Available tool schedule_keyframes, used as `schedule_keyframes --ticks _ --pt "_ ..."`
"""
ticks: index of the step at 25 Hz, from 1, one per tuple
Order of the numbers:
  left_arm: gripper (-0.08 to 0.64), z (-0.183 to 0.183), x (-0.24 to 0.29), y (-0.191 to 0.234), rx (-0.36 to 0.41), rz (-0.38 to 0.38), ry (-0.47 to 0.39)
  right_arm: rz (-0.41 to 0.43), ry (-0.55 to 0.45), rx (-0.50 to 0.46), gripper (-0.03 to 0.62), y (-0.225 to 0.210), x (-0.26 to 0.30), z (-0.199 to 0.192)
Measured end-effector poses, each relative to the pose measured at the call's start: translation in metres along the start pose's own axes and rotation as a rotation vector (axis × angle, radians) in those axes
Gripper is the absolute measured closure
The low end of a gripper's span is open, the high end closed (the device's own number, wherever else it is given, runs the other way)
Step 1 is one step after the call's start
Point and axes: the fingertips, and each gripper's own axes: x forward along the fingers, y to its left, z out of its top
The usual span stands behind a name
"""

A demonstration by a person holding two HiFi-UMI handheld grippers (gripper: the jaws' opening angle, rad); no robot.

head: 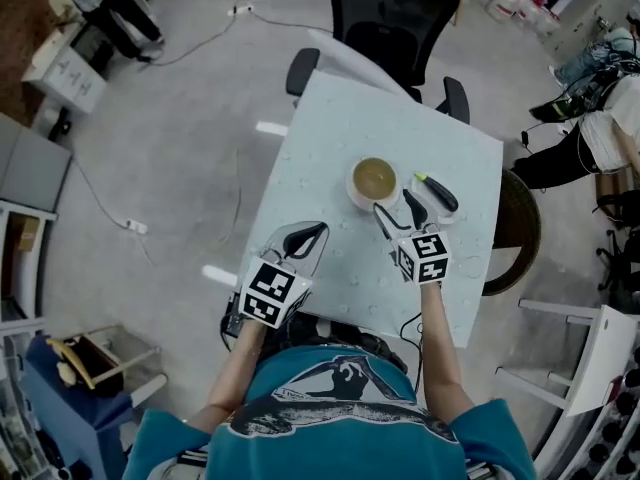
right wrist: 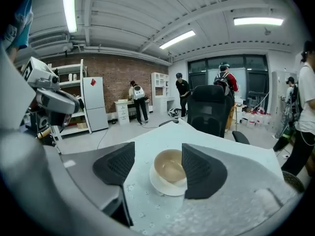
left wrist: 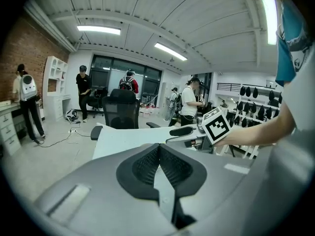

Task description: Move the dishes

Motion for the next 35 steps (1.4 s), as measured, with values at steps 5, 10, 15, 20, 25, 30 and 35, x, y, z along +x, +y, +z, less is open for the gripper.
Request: schedule_keyframes --ticks 5,10,15,20,25,30,35 --pt "0.548 -0.004 -0.021 0.026 -0.031 0.058 0.002 0.046 0.098 -0.044 0.312 0.01 0.046 -0.016" --pt "0.548 -0.012 -0.037 0.05 -0.06 0.106 0.017 0.054 0.226 -0.079 0.335 0.011 0.083 -0.048" --pt "0.548 -0.025 -0.045 0.064 -0.075 0.127 0.013 0.029 0.363 -0.111 0.383 0.005 0.099 -0.083" --pt "0.548 -0.029 -0.051 0.076 -0.092 0.14 0.024 -0.011 0.427 -0.144 0.5 -0.005 0.103 -0.099" --pt "0.548 -0.033 -0.057 0.082 -0.107 0.143 0.029 -0.031 0.42 -0.199 0.565 0.001 0.1 -0.091" --pt "0.548 -0.035 -0.061 0.087 -0.1 0.145 0.009 -0.011 0.376 -0.272 0.574 0.018 0.093 -0.073" --pt "0.548 -0.032 -0.064 0.089 -0.101 0.135 0.003 0.027 0.312 -0.282 0.574 0.047 0.088 -0.055"
